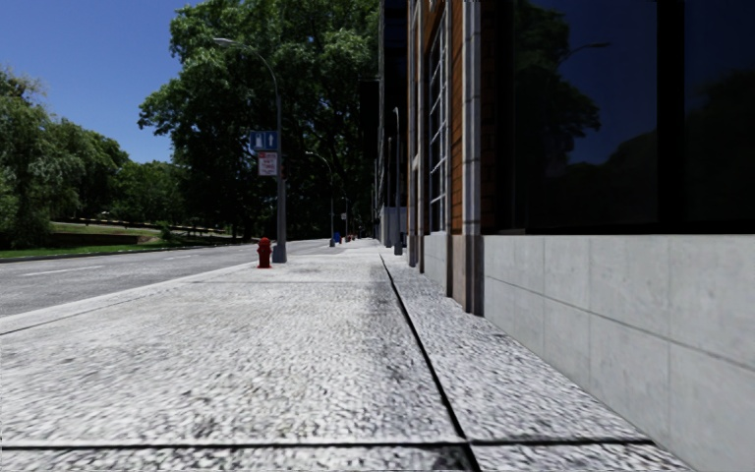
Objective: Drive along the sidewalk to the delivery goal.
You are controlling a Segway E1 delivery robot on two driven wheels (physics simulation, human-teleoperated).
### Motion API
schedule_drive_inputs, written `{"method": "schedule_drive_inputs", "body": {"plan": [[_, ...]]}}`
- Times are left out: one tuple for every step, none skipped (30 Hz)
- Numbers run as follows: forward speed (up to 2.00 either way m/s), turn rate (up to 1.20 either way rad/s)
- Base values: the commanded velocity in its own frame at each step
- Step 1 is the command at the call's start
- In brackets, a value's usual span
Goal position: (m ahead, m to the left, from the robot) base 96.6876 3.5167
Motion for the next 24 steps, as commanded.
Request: {"method": "schedule_drive_inputs", "body": {"plan": [[2.00, 0.00], [2.00, 0.00], [2.00, 0.00], [2.00, 0.00], [2.00, 0.00], [2.00, 0.00], [2.00, 0.00], [2.00, 0.00], [2.00, 0.00], [2.00, 0.00], [2.00, 0.00], [2.00, 0.00], [2.00, 0.00], [2.00, 0.00], [2.00, 0.00], [2.00, 0.00], [2.00, 0.00], [2.00, 0.00], [2.00, 0.00], [2.00, 0.00], [2.00, 0.00], [2.00, 0.00], [2.00, 0.00], [2.00, 0.00]]}}
